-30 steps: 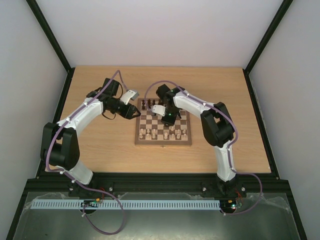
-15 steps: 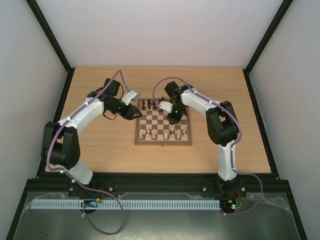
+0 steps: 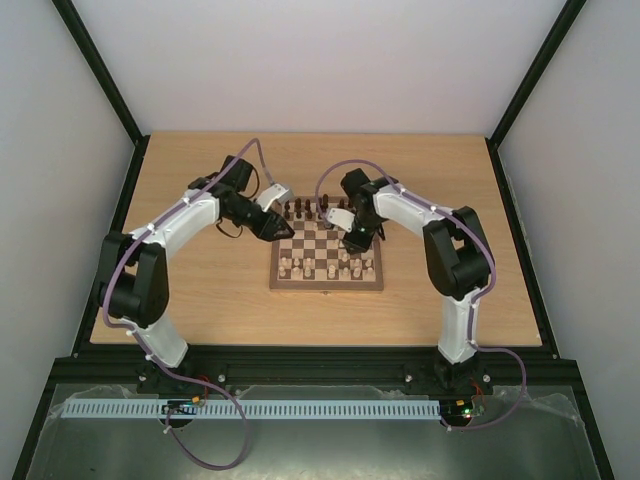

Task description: Set up the chess pieces on the board

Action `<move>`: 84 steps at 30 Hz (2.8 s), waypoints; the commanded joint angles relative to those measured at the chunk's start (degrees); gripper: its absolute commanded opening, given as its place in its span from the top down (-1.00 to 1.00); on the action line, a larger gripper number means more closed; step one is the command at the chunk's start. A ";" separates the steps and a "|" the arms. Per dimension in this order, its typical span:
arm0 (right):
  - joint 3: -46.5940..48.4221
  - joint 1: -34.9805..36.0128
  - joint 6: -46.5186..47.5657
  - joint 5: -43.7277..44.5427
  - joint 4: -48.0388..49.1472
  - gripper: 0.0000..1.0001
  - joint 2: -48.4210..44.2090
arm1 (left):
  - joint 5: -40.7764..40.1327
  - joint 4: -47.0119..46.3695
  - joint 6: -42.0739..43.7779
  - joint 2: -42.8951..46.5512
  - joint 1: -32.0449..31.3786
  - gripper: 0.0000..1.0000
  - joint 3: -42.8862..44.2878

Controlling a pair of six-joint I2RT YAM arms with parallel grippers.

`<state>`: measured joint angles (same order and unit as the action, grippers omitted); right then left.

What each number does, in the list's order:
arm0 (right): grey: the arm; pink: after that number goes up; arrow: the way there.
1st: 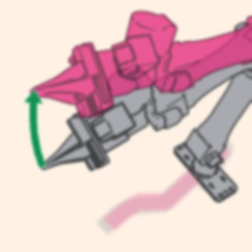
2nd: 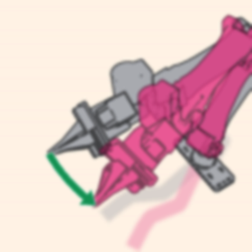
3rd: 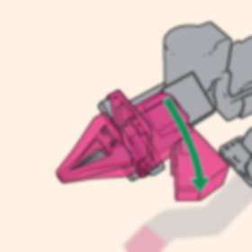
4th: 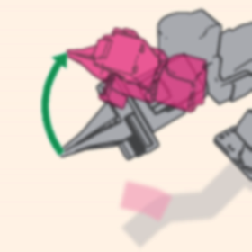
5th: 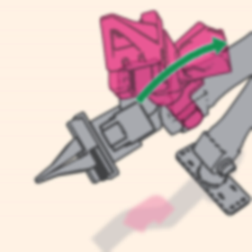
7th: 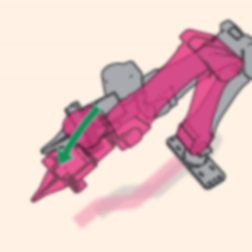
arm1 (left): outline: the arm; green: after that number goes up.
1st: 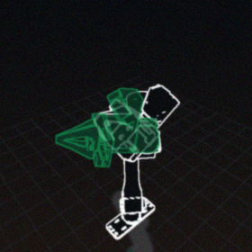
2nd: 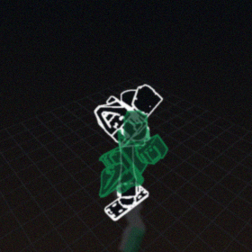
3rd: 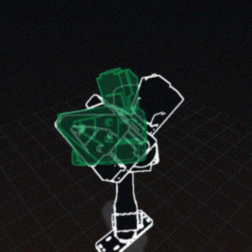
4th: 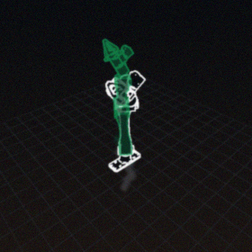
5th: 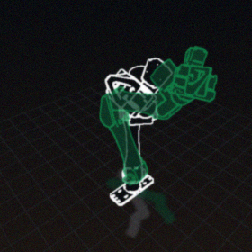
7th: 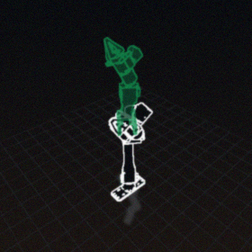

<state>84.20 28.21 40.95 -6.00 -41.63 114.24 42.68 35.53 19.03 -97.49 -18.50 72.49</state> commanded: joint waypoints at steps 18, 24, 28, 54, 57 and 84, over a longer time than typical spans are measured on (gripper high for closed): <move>0.69 -2.20 2.28 3.90 -8.09 0.79 -2.19 | 6.20 -16.95 9.21 -1.14 -5.58 0.11 -2.73; 9.45 -2.10 4.41 12.57 -20.03 0.79 1.86 | 7.12 -20.46 9.67 3.00 -5.49 0.11 -9.23; 17.27 -1.93 4.76 15.25 -28.72 0.79 6.12 | 8.04 -23.63 6.79 5.89 -5.49 0.11 -12.75; 16.55 9.05 9.79 44.02 -32.20 0.75 8.15 | 2.35 -28.40 -1.81 19.24 -2.42 0.11 -24.95; 15.84 10.10 9.27 47.15 -32.20 0.73 8.69 | 2.23 -28.90 -2.06 19.56 -2.33 0.10 -25.49; 18.50 13.71 9.03 45.41 -32.03 0.23 10.54 | 1.29 -29.64 -2.90 19.86 -2.24 0.10 -26.81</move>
<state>100.84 42.00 48.56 42.44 -69.38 127.09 43.46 5.04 14.96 -77.87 -21.17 44.53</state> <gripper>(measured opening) 0.364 0.449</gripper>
